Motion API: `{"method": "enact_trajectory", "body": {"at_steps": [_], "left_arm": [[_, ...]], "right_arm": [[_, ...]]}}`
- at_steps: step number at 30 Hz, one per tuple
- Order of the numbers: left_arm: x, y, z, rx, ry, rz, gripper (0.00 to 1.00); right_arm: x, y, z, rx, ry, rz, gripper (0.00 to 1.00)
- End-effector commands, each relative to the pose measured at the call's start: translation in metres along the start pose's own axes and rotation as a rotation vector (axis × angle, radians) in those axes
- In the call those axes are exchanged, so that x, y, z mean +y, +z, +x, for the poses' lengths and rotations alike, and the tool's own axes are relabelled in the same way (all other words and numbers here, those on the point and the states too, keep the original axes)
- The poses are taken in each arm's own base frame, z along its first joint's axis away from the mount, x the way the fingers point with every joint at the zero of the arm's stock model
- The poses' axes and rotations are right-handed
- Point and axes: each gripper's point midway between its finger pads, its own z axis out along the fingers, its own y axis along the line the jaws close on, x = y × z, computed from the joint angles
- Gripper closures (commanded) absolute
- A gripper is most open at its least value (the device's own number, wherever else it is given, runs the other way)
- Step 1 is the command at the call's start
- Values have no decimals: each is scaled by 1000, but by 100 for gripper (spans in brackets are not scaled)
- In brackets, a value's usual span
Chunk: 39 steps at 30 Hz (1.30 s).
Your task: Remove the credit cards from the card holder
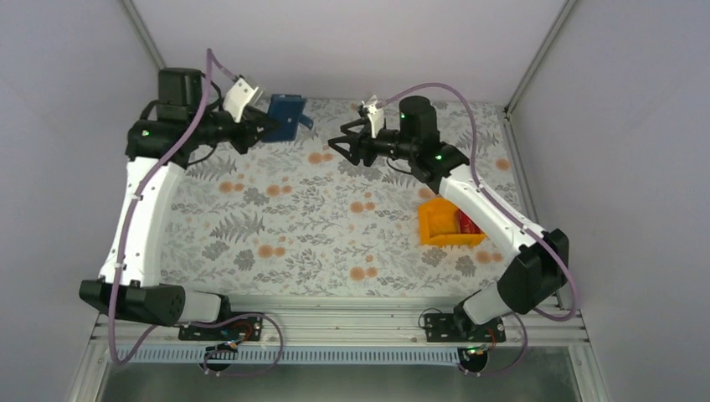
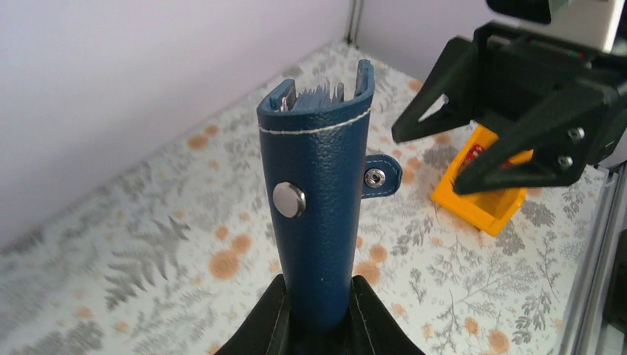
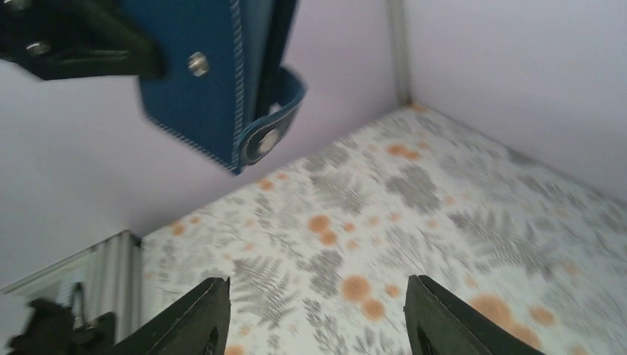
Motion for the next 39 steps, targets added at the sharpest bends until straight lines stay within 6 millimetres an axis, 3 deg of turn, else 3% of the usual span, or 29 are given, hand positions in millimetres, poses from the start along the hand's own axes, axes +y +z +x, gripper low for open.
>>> {"method": "enact_trajectory", "body": {"at_steps": [1,5,8,11,14,17,27,30,32,34,36,37,39], "left_arm": [[-44,-48,-44,-105,144,42,98],[-89,-75,-55,-179,235,185,98],[-108,-87,-51,-213,292,219,98],[-123,-96,-47,-229,330,265,98],[-139,-104,-44,-248,364,329,97],[-151,-111,-40,-256,395,375,98],[-155,-111,-31,-253,411,392,98],[-145,-104,-32,-237,378,353,98],[-133,-97,-34,-222,346,301,98],[-122,-92,-35,-210,321,253,98],[-117,-88,-34,-204,308,239,98],[-117,-88,-33,-204,305,241,98],[-118,-89,-32,-205,307,246,98]], "right_arm": [[70,-30,-49,-106,-178,-295,36],[103,-49,-84,-169,-242,-436,33],[115,-50,-102,-199,-279,-388,34],[137,-47,-101,-181,-318,-395,34],[161,-62,-95,-188,-356,-510,33],[168,-73,-100,-202,-368,-520,32],[184,-88,-110,-210,-400,-549,33],[195,-91,-118,-230,-380,-565,33],[198,-82,-131,-277,-351,-432,33],[167,-68,-142,-346,-210,-135,26],[139,-66,-137,-374,-119,25,18],[133,-64,-130,-370,-102,53,16],[139,-62,-123,-367,-107,21,15]]}}
